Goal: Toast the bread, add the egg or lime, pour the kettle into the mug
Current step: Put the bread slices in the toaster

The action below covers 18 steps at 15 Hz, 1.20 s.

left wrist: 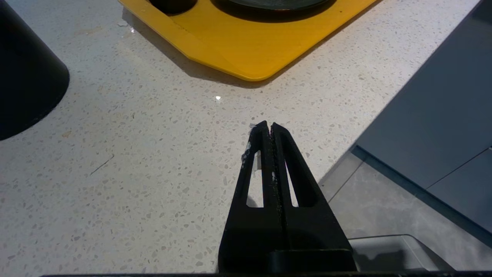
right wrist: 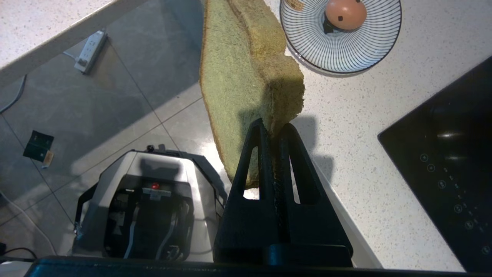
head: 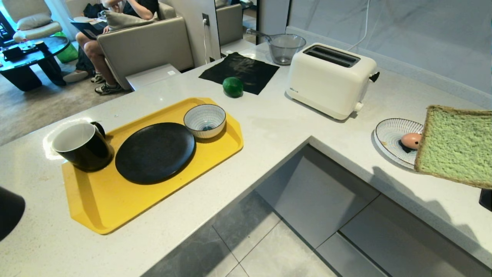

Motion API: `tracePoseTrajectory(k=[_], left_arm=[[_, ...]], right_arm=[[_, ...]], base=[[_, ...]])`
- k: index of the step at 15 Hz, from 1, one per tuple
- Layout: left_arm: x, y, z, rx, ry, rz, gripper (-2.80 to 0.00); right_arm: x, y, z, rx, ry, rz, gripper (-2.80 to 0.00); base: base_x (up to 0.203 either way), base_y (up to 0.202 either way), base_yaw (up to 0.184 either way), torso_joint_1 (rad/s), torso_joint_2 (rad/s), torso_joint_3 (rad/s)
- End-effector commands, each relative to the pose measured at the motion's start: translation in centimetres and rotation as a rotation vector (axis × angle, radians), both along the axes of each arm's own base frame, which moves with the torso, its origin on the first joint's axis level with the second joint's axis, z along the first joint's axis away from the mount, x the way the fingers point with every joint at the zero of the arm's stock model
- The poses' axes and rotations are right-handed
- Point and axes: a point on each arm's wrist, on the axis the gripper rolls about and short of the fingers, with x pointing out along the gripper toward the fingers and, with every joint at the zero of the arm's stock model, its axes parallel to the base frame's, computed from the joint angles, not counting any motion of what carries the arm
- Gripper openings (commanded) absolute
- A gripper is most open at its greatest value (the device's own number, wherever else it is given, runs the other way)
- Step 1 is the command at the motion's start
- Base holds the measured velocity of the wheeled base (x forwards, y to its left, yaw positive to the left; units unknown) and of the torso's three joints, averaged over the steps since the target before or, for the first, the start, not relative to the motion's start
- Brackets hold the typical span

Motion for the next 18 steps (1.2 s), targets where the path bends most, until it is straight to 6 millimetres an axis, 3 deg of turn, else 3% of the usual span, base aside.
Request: tracePoseTrajectory(k=[1,18], left_arm=[[0.13,0.00,-0.46,0.000,0.016,0.000,-2.80],[0.13,0.00,-0.46,0.000,0.016,-0.001,-2.80]], right_arm=[[-0.16,-0.07,0.11,0.001,-0.003,-0.001,-2.80],[0.01,-0.01,-0.06,-0.004,0.005,-0.006,-2.80]], base=[[0.000,0.000,0.000,0.000,0.00,0.000],[0.000,0.000,0.000,0.000,0.00,0.000]])
